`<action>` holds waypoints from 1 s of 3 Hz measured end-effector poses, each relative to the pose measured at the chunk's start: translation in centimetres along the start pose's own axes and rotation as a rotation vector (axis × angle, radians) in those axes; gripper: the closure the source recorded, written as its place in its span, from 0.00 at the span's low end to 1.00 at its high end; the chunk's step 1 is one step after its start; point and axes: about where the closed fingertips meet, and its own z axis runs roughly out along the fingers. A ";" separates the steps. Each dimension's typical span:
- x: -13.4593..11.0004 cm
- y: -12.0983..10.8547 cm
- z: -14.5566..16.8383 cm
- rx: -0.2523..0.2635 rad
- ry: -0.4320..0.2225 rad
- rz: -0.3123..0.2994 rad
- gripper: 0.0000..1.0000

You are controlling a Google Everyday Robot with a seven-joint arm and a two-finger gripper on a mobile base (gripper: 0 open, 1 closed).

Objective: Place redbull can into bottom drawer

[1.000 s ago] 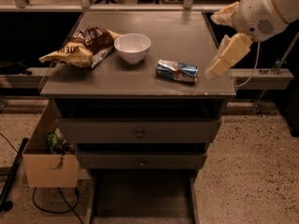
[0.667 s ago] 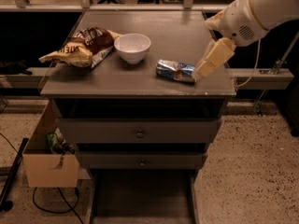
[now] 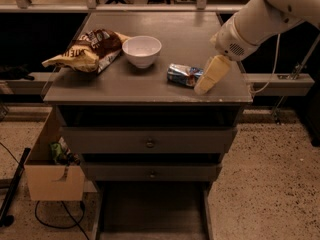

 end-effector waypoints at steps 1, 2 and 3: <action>1.3 -2.0 1.3 -0.017 0.008 0.043 0.00; 1.6 -4.2 1.9 -0.025 -0.016 0.087 0.00; 1.1 -4.7 2.9 -0.048 -0.041 0.114 0.00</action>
Offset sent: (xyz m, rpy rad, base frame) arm 0.0693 -0.0342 -0.0103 0.1109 0.0658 -0.0953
